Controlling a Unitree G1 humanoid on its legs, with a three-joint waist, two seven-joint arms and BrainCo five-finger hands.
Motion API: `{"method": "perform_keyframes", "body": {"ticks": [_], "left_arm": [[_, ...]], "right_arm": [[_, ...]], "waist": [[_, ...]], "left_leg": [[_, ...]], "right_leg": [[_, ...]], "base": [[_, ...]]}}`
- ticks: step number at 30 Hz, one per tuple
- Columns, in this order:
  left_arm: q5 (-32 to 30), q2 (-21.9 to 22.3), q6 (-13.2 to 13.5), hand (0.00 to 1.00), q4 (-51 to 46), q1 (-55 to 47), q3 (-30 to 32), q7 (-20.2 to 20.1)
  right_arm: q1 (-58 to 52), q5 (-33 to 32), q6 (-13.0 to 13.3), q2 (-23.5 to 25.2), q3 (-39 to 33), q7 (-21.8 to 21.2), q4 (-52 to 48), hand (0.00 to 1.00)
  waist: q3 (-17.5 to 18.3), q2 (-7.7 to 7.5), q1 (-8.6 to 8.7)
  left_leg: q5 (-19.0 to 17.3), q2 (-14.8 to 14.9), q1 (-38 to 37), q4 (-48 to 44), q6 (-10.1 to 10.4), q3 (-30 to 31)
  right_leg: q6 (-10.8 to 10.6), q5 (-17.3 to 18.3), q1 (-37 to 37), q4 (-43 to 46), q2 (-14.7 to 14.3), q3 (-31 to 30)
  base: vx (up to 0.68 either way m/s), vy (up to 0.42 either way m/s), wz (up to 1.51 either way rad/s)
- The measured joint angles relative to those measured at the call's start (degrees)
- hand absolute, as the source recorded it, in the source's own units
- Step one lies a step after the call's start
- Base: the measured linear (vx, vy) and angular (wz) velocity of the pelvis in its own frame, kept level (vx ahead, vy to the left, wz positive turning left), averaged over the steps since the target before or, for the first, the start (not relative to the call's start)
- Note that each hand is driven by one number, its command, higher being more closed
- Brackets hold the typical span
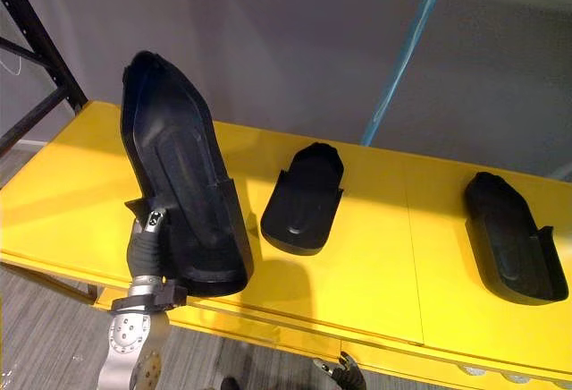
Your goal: Walk over and take plastic housings, then place them on the shelf
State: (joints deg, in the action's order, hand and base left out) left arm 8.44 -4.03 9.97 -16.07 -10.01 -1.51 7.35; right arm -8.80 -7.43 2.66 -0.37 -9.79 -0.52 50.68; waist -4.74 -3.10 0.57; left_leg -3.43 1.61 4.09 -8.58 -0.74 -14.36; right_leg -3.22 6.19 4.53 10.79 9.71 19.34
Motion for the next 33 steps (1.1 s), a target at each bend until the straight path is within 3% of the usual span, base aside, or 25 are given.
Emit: {"method": "perform_keyframes", "body": {"ticks": [5, 9, 12, 17, 23, 33], "left_arm": [[-5.57, -4.62, -0.88, 1.00, 2.35, 0.81, 7.00, 0.87], [-8.23, -8.21, -2.32, 1.00, 6.67, 4.00, 9.92, 1.15], [-10.24, -9.82, -3.05, 1.00, 9.91, 7.82, 11.30, 1.16], [-12.58, -13.73, -4.12, 1.00, 14.26, 14.92, 12.25, 1.27], [-14.33, -17.65, -6.16, 1.00, 18.86, 19.55, 16.18, 3.66], [-14.26, -21.43, -9.71, 1.00, 29.70, 21.05, 19.20, 5.54]], "right_arm": [[0.60, 0.04, -0.03, 0.09, -1.44, -1.18, 0.47, 0.00], [0.61, 0.65, -0.25, -0.41, -1.46, -2.15, 0.59, 0.00], [0.28, 2.45, -0.28, -2.03, -1.45, -2.92, 0.58, 0.00], [-0.41, 2.93, -0.40, -3.94, -1.39, -3.21, 0.40, 0.00], [-0.91, 4.87, -0.40, -4.47, -1.39, -3.24, 0.31, 0.00], [-0.63, 5.06, -0.60, -4.32, -1.33, -3.27, 1.07, 0.00]], "waist": [[0.19, 0.33, 0.16], [0.36, 1.94, 1.09], [0.51, 3.37, 1.93], [0.60, 4.52, 2.96], [0.74, 4.55, 3.36], [1.02, 3.84, 2.89]], "left_leg": [[4.42, 0.13, -3.00, 7.11, 0.93, -0.28], [9.10, 0.49, -4.75, 13.64, 1.50, -0.64], [9.67, 0.80, -4.56, 13.90, 1.45, -0.84], [9.99, 1.27, -3.48, 13.95, 1.45, -1.08], [9.96, 1.47, -1.50, 13.94, 1.43, -2.40], [9.42, -0.29, -2.70, 13.68, 0.74, -4.51]], "right_leg": [[0.46, -0.61, -0.18, -0.78, -1.16, -0.86], [0.46, -0.64, -0.22, -3.55, -2.67, -1.51], [0.43, -0.54, -0.10, -4.94, -3.16, -1.61], [0.06, 0.16, -0.86, -6.49, -3.86, -1.34], [-0.04, 0.11, -1.68, -9.62, -4.68, -2.96], [-0.21, -2.36, -1.19, -9.43, -3.35, -6.35]], "base": [[-0.02, -0.016, -0.02], [-0.10, -0.089, -0.09], [-0.20, -0.090, -0.14], [-0.22, -0.027, 0.01], [-0.04, 0.018, -0.05], [0.11, 0.017, -0.09]]}}
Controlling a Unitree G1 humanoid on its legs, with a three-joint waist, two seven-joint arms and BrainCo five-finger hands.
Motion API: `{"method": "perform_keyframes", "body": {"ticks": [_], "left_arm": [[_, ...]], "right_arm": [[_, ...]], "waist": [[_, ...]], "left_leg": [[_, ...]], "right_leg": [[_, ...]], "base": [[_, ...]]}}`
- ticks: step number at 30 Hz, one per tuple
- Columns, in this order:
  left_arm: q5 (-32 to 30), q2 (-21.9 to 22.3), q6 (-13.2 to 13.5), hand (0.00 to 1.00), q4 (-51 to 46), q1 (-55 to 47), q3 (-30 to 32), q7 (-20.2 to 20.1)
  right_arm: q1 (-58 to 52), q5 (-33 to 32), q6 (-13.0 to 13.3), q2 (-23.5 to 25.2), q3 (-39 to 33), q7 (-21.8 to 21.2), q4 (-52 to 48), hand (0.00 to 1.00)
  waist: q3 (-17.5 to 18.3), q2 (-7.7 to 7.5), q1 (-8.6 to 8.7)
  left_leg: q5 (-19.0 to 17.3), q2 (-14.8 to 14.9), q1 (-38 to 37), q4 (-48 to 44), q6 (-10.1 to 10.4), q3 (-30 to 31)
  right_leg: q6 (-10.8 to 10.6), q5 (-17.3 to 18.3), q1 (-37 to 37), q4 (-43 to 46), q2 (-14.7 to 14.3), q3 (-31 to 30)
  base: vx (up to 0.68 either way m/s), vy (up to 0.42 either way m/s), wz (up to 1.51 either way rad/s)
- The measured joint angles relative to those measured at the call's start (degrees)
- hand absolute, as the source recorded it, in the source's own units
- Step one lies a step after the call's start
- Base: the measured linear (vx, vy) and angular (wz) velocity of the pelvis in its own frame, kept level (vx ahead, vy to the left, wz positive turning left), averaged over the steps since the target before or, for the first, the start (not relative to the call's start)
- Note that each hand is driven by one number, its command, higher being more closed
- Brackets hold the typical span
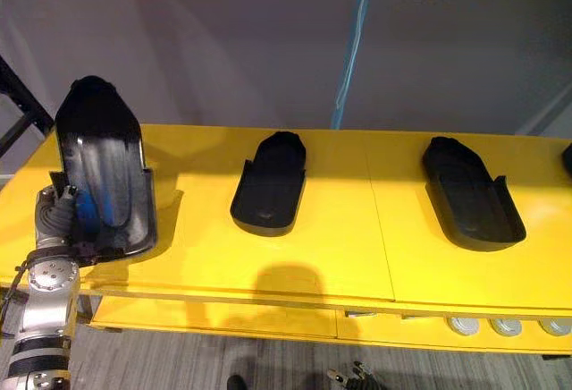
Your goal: Walk over and take plastic housings, then place them on the shelf
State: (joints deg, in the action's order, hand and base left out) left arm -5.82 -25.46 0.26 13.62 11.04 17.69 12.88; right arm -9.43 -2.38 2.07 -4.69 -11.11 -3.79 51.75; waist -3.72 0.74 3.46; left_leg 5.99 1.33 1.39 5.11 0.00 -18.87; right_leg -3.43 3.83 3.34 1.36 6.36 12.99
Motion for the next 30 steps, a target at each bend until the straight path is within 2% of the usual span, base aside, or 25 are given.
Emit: {"method": "perform_keyframes", "body": {"ticks": [2, 6, 12, 16, 21, 25, 26, 30], "left_arm": [[0.00, -0.69, -0.02, 1.00, 1.26, 0.64, 0.00, 0.18], [-0.02, -4.86, -0.39, 1.00, 8.34, 4.92, 0.01, 0.39], [-0.05, -7.58, -0.58, 1.00, 14.01, 9.99, -0.05, 0.15], [-0.13, -10.92, -0.95, 1.00, 18.93, 12.14, -0.20, -0.82], [-1.21, -14.46, -1.20, 1.00, 24.85, 13.91, -0.97, -2.04], [-2.41, -16.91, -1.20, 1.00, 29.20, 15.84, -2.18, -2.27], [-2.43, -17.47, -1.19, 0.00, 29.94, 16.21, -2.60, -2.31], [-2.48, -17.89, -1.09, 0.00, 30.03, 16.42, -3.56, -3.27]], "right_arm": [[0.13, 0.06, 0.00, -0.01, 0.02, 0.00, 0.32, 0.00], [0.50, 1.19, 0.01, -0.11, 0.10, -0.02, 0.66, 0.00], [0.14, 1.50, 0.08, -0.69, 1.06, 0.01, 0.67, 0.00], [-0.50, 1.97, 0.08, -0.48, 1.08, 0.03, 0.65, 0.00], [-1.27, 1.97, 0.10, 0.02, 1.06, 0.05, 0.65, 0.00], [-1.29, 1.93, 0.30, 0.01, 1.09, 0.06, 0.62, 0.00], [-1.29, 1.93, 0.35, 0.01, 1.10, 0.06, 0.63, 0.00], [-1.29, 1.90, 0.47, -0.05, 1.16, 0.12, 0.59, 0.00]], "waist": [[-0.01, -0.01, -0.12], [-0.14, -0.09, -0.10], [-2.43, -0.58, -0.08], [-2.92, -1.39, 0.56], [-3.75, -2.58, -0.11], [-3.84, -2.62, -0.12], [-3.86, -2.59, -0.10], [-4.01, -2.44, 0.28]], "left_leg": [[-0.06, 0.28, -0.50, 0.09, 0.13, -0.12], [-0.16, 1.30, -0.69, 0.20, 0.82, -0.46], [-0.28, 1.70, -0.02, 0.26, 1.15, -0.65], [-0.56, 1.66, 1.39, 0.26, 1.50, -0.52], [-0.78, 1.21, 1.51, 0.21, 1.33, -0.82], [-0.78, 1.16, 1.46, -0.04, 1.38, -1.01], [-0.77, 1.23, 1.40, -0.06, 1.39, -1.23], [-0.69, 1.56, 1.38, -0.06, 1.52, -1.22]], "right_leg": [[0.03, -0.01, 0.43, 0.00, -0.20, -0.06], [0.69, 0.37, 0.32, 0.09, -1.03, -0.37], [0.97, 0.63, -1.21, 0.19, -1.34, -1.25], [0.93, 0.67, -2.70, 0.19, -1.28, -1.37], [0.71, 0.72, -2.35, 0.07, -0.85, -1.50], [0.67, 0.75, -2.29, 0.06, -0.85, -1.47], [0.67, 0.75, -2.28, 0.08, -0.93, -1.49], [0.71, 0.72, -2.28, 0.14, -1.21, -1.48]], "base": [[0.06, -0.047, -0.04], [-0.03, -0.052, -0.07], [-0.11, -0.009, -0.07], [-0.08, 0.022, 0.00], [0.05, 0.002, 0.00], [0.09, -0.018, -0.01], [0.04, -0.025, -0.03], [0.01, -0.025, -0.01]]}}
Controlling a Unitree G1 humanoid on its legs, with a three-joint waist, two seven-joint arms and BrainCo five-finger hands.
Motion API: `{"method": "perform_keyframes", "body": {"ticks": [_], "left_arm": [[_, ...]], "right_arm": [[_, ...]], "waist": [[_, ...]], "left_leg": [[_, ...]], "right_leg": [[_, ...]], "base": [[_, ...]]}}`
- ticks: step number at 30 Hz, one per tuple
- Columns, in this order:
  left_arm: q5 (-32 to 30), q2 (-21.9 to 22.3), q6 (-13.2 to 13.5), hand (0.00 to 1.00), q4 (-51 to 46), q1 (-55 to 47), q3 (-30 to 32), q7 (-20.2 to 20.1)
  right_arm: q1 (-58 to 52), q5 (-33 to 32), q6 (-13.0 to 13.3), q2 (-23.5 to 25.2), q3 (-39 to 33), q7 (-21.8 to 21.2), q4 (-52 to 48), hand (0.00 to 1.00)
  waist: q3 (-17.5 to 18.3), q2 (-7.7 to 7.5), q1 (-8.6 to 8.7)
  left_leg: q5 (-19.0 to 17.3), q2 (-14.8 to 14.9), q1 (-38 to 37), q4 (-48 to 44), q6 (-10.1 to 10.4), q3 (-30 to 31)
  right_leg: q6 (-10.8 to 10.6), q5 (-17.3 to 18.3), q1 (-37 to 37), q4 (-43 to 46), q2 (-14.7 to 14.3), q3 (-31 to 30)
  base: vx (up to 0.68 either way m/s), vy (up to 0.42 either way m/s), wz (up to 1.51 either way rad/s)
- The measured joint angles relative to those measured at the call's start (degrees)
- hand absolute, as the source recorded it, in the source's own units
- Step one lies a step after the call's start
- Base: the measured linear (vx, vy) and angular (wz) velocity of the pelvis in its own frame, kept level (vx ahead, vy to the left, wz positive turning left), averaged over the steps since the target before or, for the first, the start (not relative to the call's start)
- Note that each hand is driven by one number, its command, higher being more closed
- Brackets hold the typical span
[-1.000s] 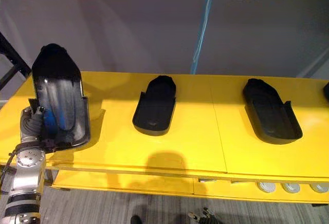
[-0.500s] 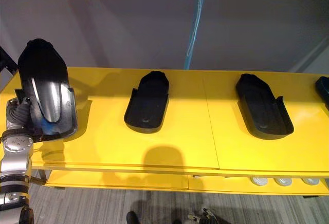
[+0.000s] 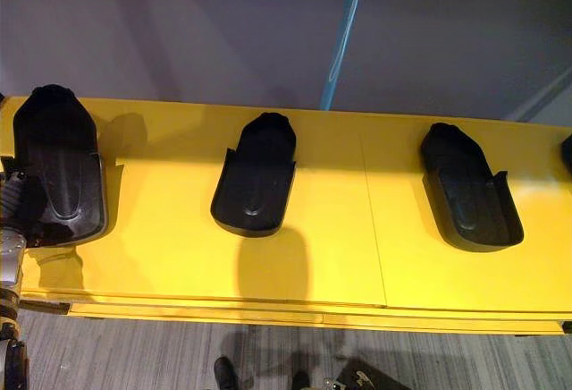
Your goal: Walk over and take plastic housings, then place them on the shelf
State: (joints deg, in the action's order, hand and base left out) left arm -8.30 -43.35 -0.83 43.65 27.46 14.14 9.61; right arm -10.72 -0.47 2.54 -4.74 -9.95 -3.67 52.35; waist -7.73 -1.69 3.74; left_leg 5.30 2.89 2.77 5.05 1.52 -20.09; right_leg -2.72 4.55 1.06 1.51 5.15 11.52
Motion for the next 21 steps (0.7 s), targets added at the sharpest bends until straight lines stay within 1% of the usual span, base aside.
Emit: {"method": "perform_keyframes", "body": {"ticks": [4, 6, 7, 12, 17, 21], "left_arm": [[0.11, 0.00, 0.35, 0.00, -0.35, 0.15, -1.03, -0.78], [0.14, 0.00, 0.62, 0.00, -0.49, 0.52, -1.82, -0.89], [0.17, 0.02, 1.17, 0.00, -1.64, 0.63, -2.44, -1.07], [0.29, 0.02, 2.78, 0.00, -4.99, 0.63, -2.53, -1.07], [0.17, 0.02, 2.98, 0.00, -5.39, 0.63, -2.77, -1.05], [0.09, 0.02, 2.98, 0.00, -5.39, 0.61, -2.76, -0.67]], "right_arm": [[-0.04, 0.01, 0.03, -0.04, 0.27, 0.16, 0.00, 0.00], [-0.03, 0.01, 0.09, -0.23, 0.97, 0.24, -0.21, 0.00], [-0.03, 0.02, 0.15, -0.42, 1.15, 0.25, -0.84, 0.00], [-0.06, 0.05, 0.17, -0.39, 1.14, 0.39, -1.24, 0.00], [-0.06, 0.32, 0.51, -0.40, 1.13, 0.42, -1.35, 0.00], [-0.10, 0.32, 0.55, -0.39, 1.08, 0.42, -1.32, 0.00]], "waist": [[-0.53, 0.19, 1.08], [-0.91, 0.27, 1.05], [-1.47, 0.37, 1.04], [-1.92, 0.43, 1.13], [-2.24, 0.48, 1.14], [-2.32, 0.44, 1.03]], "left_leg": [[0.14, 0.21, -0.05, 0.01, 0.20, -0.03], [0.16, 0.25, -0.05, 0.01, 0.24, -0.05], [0.24, 0.35, 0.00, 0.02, 0.36, -0.03], [0.28, 0.20, -0.01, 0.26, 0.30, -0.03], [0.64, 0.13, -0.02, 0.30, -0.20, 0.01], [0.64, -0.05, -0.08, 0.29, -0.22, 0.13]], "right_leg": [[0.01, -0.01, -0.15, 0.25, -0.08, -0.03], [0.01, -0.01, -0.42, 0.64, -0.08, -0.07], [0.01, 0.00, -0.95, 1.42, -0.08, -0.07], [0.02, 0.04, -1.21, 1.84, 0.13, -0.06], [0.05, 0.14, -1.15, 1.79, 0.19, 0.01], [0.02, 0.12, -0.87, 1.48, 0.34, 0.07]], "base": [[-0.04, -0.028, -0.03], [-0.06, -0.010, -0.04], [-0.09, -0.002, -0.04], [-0.09, 0.000, -0.02], [-0.08, -0.003, 0.01], [-0.02, 0.002, 0.02]]}}
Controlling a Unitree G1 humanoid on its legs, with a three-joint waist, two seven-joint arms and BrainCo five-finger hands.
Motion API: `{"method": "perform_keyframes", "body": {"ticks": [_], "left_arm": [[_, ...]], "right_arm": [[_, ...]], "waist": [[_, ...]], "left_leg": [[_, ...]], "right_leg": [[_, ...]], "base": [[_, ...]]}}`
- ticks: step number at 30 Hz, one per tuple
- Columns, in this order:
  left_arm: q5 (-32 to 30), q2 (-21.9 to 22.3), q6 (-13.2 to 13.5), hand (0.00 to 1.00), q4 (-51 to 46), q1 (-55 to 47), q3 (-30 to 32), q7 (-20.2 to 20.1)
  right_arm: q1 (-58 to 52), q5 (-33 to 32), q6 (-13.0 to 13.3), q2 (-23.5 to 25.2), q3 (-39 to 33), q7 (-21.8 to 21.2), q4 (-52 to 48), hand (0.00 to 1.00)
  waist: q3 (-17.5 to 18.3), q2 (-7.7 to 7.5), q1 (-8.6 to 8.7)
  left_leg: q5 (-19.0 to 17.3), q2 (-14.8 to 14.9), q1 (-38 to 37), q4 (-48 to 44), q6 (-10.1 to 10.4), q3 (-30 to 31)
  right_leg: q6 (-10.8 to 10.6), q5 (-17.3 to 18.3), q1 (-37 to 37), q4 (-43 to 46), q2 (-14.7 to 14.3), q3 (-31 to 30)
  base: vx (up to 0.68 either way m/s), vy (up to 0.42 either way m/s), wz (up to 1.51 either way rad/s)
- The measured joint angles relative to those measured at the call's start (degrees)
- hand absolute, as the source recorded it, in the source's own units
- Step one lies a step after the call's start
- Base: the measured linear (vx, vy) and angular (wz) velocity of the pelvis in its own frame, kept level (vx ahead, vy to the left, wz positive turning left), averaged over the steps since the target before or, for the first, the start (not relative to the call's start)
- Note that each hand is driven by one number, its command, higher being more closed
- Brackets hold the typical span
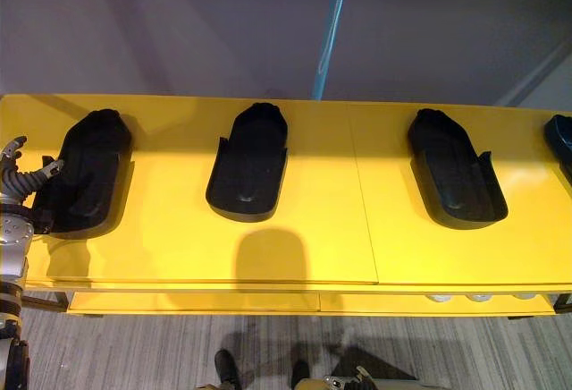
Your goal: Walk over and take plastic housings, then place them on the shelf
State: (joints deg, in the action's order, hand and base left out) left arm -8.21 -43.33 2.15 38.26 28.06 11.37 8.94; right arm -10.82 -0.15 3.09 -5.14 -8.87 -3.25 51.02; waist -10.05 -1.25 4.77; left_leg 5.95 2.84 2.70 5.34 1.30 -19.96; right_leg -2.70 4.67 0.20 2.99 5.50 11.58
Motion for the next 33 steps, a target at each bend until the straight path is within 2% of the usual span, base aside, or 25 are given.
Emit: {"method": "perform_keyframes", "body": {"ticks": [3, 6, 8, 11, 12, 15, 19, 24, 30, 33], "left_arm": [[-0.01, 0.03, -0.18, 0.00, -2.70, -0.78, 0.16, 0.91], [0.01, 1.50, 0.19, 0.00, -12.97, -4.01, 1.79, 2.85], [0.09, 5.46, 2.02, 0.00, -22.13, -8.18, 5.11, 4.69], [0.32, 10.66, 4.13, 0.00, -30.09, -12.58, 7.38, 5.73], [1.01, 12.60, 4.67, 1.00, -32.33, -14.18, 7.95, 6.06], [3.44, 18.18, 6.19, 1.00, -37.44, -18.66, 9.59, 6.81], [7.82, 22.74, 7.95, 1.00, -39.98, -25.21, 9.76, 6.52], [10.81, 28.60, 8.26, 1.00, -40.08, -33.36, 11.76, 4.45], [12.08, 32.75, 8.26, 1.00, -40.02, -37.13, 11.87, 4.33], [13.03, 34.07, 8.26, 1.00, -39.96, -37.83, 11.86, 3.80]], "right_arm": [[-0.01, 0.00, 0.11, 0.09, -0.14, 0.03, 0.07, 0.00], [-0.03, -0.01, 0.19, 0.11, -0.19, 0.06, 0.23, 0.00], [-0.04, -0.02, 0.21, 0.09, -0.21, 0.06, 0.41, 0.00], [-0.02, 0.02, 0.22, -0.05, -0.43, 0.06, 0.78, 0.00], [0.02, 0.09, 0.22, -0.03, -0.67, 0.06, 0.96, 0.00], [0.09, 0.25, 0.21, -0.01, -1.21, 0.06, 1.45, 0.00], [-0.04, 0.95, 0.14, -0.05, -1.24, 0.06, 1.54, 0.00], [-0.10, 1.49, 0.05, -0.10, -1.20, 0.09, 1.99, 0.00], [0.09, 1.51, -0.08, 0.25, -1.15, 0.50, 2.07, 0.00], [0.45, 1.52, -0.08, 0.30, -1.08, 0.67, 1.98, 0.00]], "waist": [[-0.01, -0.02, -0.04], [-0.01, -0.02, -0.21], [-0.11, 0.16, -0.52], [-0.22, 0.42, -0.97], [-0.23, 0.52, -1.10], [-0.21, 0.59, -1.71], [-0.19, 0.62, -2.46], [0.01, 0.51, -3.64], [0.77, 0.20, -4.42], [1.17, 0.11, -5.34]], "left_leg": [[-0.01, -0.28, -0.02, -0.02, -0.01, 0.60], [0.00, -0.50, -0.36, -0.04, 0.00, 1.23], [0.00, -0.54, -1.19, -0.03, 0.00, 1.25], [0.00, -0.39, -1.82, -0.02, 0.01, 1.26], [0.01, -0.30, -1.83, -0.01, 0.02, 1.32], [0.01, -0.22, -1.85, 0.00, 0.02, 1.56], [0.17, -0.20, -1.85, 0.02, -0.03, 2.78], [0.27, -0.36, -1.83, 0.03, -0.19, 3.94], [0.48, -0.62, -2.26, 0.02, -0.40, 4.94], [0.50, -0.55, -2.47, 0.02, -0.37, 4.88]], "right_leg": [[-0.04, -0.03, 0.66, -0.66, 0.14, 0.43], [-0.04, -0.03, 1.81, -1.52, 0.20, 1.20], [-0.04, -0.02, 2.82, -1.63, 0.23, 1.50], [0.00, 0.00, 3.43, -1.64, 0.07, 1.58], [0.02, 0.01, 3.46, -1.64, -0.05, 1.63], [0.11, 0.07, 3.51, -1.63, -0.22, 1.76], [0.27, 0.19, 3.70, -1.58, -0.26, 2.45], [0.27, 0.22, 4.17, -1.60, -0.18, 3.49], [0.23, 0.22, 5.77, -1.92, -0.04, 4.82], [0.21, 0.24, 5.96, -1.91, -0.08, 4.79]], "base": [[0.02, 0.002, 0.10], [0.04, -0.010, 0.13], [0.02, -0.007, 0.02], [0.00, 0.000, 0.00], [-0.03, -0.014, 0.01], [-0.05, -0.007, 0.01], [-0.08, 0.000, 0.14], [-0.07, 0.010, 0.12], [0.00, -0.002, 0.10], [0.00, 0.000, 0.00]]}}
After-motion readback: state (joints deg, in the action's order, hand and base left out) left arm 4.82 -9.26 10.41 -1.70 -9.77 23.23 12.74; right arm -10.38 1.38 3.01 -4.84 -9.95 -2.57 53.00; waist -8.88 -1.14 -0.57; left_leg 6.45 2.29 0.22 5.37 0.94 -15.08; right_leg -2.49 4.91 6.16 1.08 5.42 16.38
